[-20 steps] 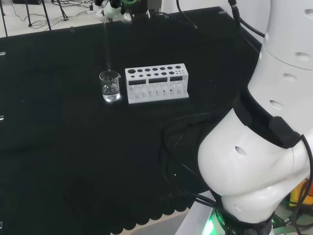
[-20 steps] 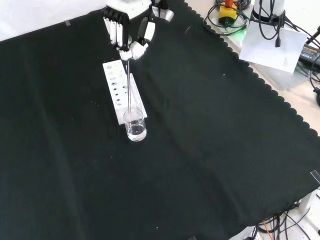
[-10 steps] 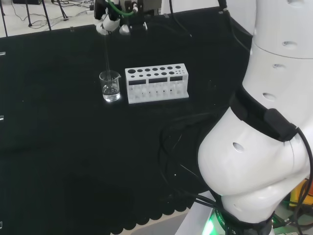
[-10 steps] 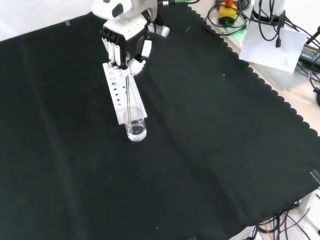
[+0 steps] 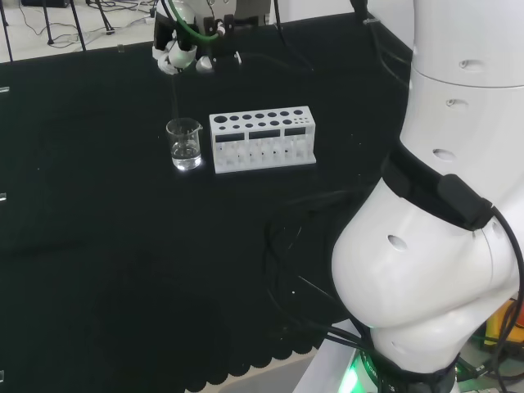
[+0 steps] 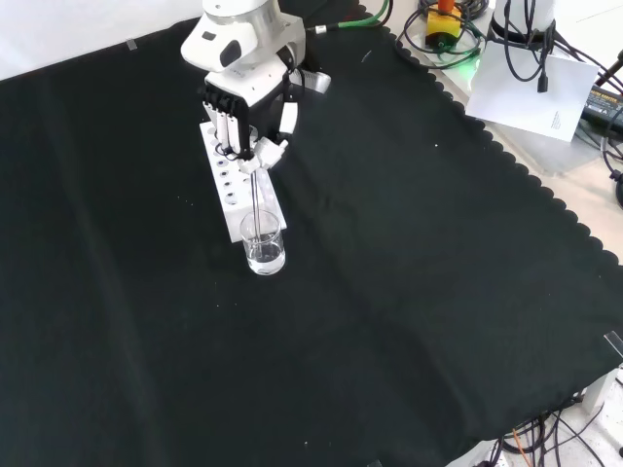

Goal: Stir in the beaker to the left of the white test tube rack with the glass rod.

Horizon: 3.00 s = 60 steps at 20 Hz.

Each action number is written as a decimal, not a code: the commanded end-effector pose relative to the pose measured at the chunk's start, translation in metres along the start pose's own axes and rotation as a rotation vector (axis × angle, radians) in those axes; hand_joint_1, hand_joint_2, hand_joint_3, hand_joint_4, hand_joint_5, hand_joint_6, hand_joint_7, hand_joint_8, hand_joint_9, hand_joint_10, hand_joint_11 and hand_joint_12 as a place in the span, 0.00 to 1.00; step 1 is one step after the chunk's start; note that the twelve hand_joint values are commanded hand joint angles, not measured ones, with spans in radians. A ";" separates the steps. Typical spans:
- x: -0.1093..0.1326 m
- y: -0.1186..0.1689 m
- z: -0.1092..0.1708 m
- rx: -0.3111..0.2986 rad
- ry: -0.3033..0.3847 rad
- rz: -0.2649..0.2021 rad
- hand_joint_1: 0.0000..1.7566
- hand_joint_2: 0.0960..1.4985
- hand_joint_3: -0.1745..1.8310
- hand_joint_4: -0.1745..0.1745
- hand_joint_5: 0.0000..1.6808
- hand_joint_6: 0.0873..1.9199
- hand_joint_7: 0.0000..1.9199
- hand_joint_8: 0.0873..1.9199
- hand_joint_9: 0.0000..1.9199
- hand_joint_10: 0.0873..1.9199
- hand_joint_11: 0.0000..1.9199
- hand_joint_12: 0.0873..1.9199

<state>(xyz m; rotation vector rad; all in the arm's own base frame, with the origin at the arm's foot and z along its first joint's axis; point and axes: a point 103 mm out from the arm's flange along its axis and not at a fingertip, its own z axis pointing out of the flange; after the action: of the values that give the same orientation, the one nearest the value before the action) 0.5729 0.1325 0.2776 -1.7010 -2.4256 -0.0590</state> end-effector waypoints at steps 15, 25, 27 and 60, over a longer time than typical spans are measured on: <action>-0.015 -0.021 0.001 0.014 -0.004 0.024 0.75 0.44 0.38 0.00 0.77 0.12 0.63 0.52 0.84 0.41 0.86 0.28; 0.013 -0.012 0.006 0.010 -0.007 -0.027 0.75 0.44 0.38 0.00 0.76 0.12 0.63 0.52 0.84 0.41 0.86 0.28; 0.013 -0.005 0.006 0.006 -0.002 -0.036 0.75 0.44 0.38 0.00 0.76 0.13 0.63 0.52 0.84 0.41 0.86 0.28; 0.003 -0.009 0.008 -0.008 -0.002 -0.027 0.75 0.44 0.39 0.00 0.76 0.14 0.63 0.52 0.84 0.41 0.86 0.28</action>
<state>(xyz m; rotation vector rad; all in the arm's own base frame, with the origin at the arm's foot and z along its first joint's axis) 0.5501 0.1304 0.2735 -1.6784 -2.4426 -0.0634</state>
